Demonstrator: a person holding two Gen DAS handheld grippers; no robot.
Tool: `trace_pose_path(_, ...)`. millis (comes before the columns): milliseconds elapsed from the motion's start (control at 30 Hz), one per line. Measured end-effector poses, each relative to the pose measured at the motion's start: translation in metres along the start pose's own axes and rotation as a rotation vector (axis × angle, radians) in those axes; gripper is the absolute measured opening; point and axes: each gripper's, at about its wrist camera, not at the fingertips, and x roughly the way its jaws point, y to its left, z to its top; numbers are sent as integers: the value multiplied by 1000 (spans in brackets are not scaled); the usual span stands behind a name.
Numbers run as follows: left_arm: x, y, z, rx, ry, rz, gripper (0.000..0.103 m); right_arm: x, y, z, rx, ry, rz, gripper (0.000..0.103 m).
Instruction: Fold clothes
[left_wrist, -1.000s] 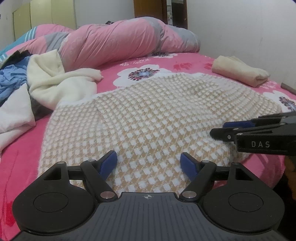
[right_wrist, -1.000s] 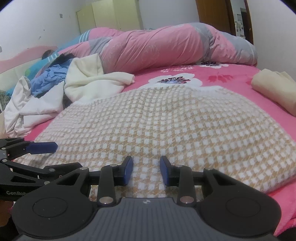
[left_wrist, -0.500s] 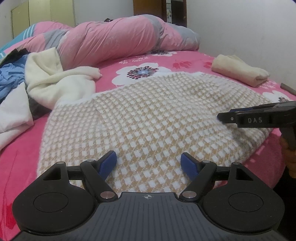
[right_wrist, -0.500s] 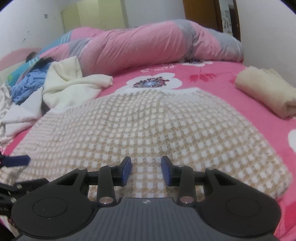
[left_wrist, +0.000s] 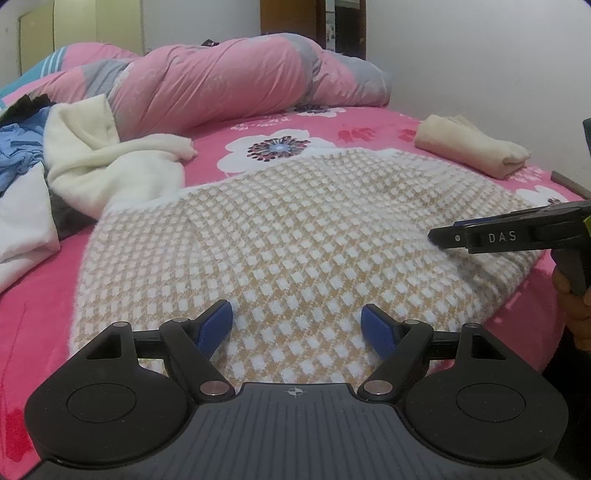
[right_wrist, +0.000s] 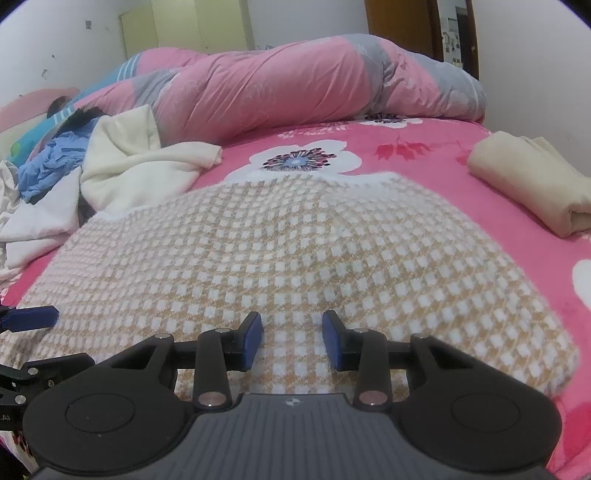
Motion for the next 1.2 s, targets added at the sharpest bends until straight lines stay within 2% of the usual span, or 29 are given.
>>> trace_pose_path(500, -2, 8, 1, -32, -11, -21, 78, 1, 2, 3, 1, 19, -9, 39)
trace_pose_path(700, -5, 17, 9, -63, -49, -19, 78, 1, 3, 3, 2, 20, -13, 39)
trace_pose_path(900, 3, 13, 22, -50, -71, -36, 78, 1, 2, 3, 1, 19, -12, 39)
trace_pose_path(1200, 24, 3, 41, -58, -57, -88, 78, 1, 1, 3, -5, 19, -6, 39)
